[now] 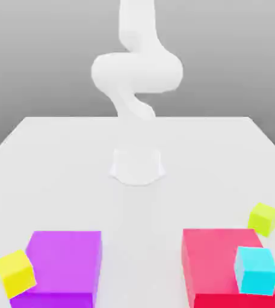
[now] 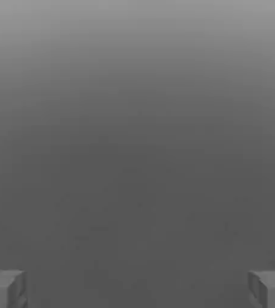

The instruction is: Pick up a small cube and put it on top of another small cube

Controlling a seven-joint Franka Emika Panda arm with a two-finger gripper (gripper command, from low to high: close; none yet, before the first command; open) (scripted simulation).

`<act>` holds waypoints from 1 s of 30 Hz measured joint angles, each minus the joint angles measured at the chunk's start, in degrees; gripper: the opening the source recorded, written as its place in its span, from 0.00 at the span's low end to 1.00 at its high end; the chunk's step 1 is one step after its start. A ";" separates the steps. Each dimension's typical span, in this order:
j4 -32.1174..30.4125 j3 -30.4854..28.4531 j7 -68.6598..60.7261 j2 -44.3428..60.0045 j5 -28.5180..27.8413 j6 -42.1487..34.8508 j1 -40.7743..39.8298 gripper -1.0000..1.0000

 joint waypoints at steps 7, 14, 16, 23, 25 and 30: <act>-6.16 8.04 0.51 14.66 0.24 7.97 6.04 0.50; -12.18 16.46 2.45 29.09 -1.51 15.76 11.78 0.50; -13.89 18.70 3.49 33.33 -2.70 17.98 13.44 0.50; -18.78 21.29 9.89 48.60 -10.73 25.88 22.27 0.50; -18.22 17.98 13.24 52.87 -15.17 28.83 25.00 0.50; -16.62 9.91 18.59 60.18 -22.18 34.38 31.63 0.00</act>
